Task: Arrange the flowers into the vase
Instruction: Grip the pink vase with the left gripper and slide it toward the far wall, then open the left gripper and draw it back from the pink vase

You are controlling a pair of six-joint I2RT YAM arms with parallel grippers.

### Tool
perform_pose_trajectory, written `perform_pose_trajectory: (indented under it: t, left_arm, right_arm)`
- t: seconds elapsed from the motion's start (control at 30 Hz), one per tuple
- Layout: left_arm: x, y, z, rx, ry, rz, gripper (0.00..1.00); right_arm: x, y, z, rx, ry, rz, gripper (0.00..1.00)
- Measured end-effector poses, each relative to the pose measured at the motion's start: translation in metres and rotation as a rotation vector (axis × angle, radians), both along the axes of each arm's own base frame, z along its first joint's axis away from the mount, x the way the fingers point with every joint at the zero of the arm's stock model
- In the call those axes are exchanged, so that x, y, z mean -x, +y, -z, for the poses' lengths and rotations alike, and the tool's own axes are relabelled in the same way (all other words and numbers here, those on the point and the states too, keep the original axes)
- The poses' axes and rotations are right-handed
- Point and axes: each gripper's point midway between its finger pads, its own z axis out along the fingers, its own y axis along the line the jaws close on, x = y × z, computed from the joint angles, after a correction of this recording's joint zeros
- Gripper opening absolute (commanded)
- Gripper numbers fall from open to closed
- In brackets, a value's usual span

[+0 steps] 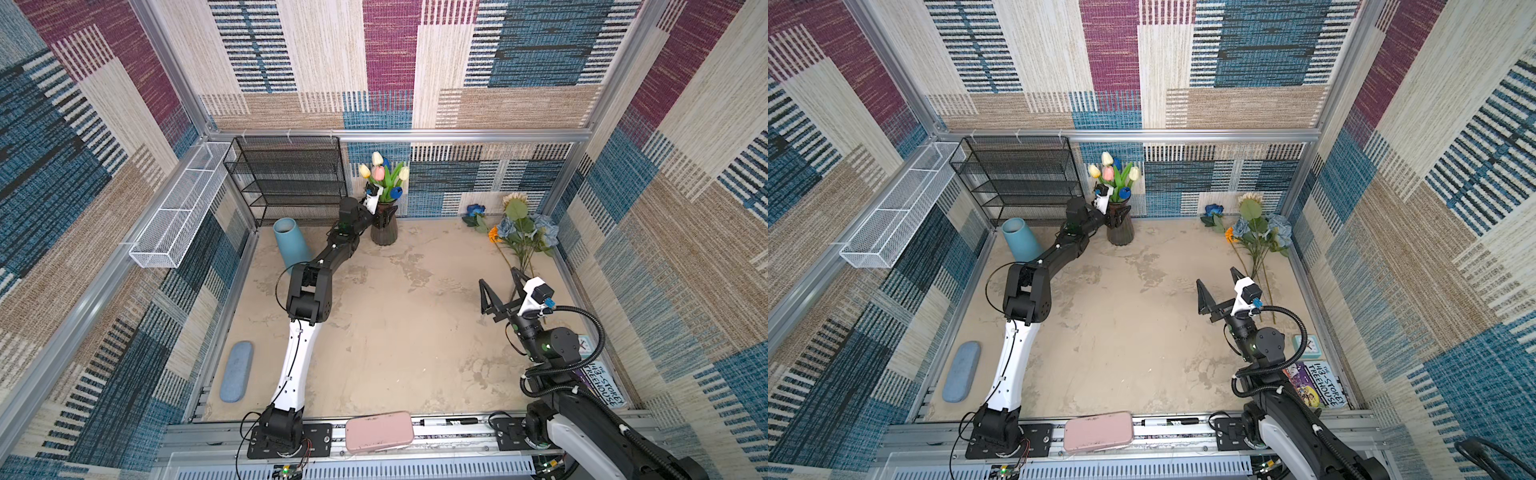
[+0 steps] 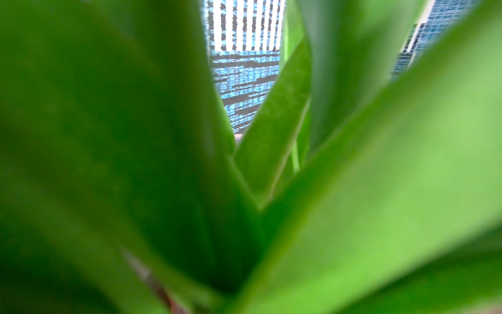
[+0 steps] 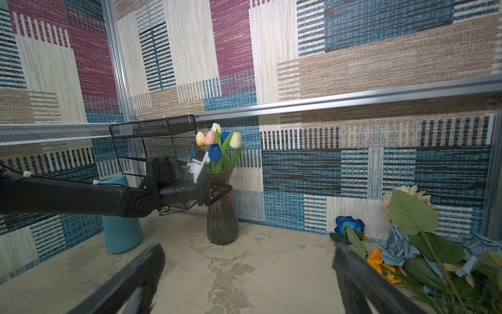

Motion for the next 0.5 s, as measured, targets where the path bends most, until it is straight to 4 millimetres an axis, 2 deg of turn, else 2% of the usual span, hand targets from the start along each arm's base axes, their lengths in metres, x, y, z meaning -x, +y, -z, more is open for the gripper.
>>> perform_pose_trajectory:
  t: [0.07, 0.17, 0.2, 0.5]
  left_arm:
    - [-0.001, 0.001, 0.0, 0.001, -0.002, -0.002, 0.59]
    - [-0.001, 0.001, 0.001, 0.002, -0.005, -0.002, 0.93]
    - [0.0, 0.001, 0.0, 0.005, -0.015, -0.001, 0.99]
    - [0.016, 0.008, -0.012, 0.021, -0.049, -0.007, 0.99]
  right_arm:
    - [0.0, 0.0, -0.001, 0.0, -0.002, 0.0, 1.0]
    - [0.0, 0.0, -0.001, 0.0, -0.002, 0.0, 1.0]
    - [0.0, 0.0, -0.001, 0.0, -0.002, 0.0, 1.0]
    - [0.001, 0.0, -0.001, 0.003, -0.006, -0.002, 1.0]
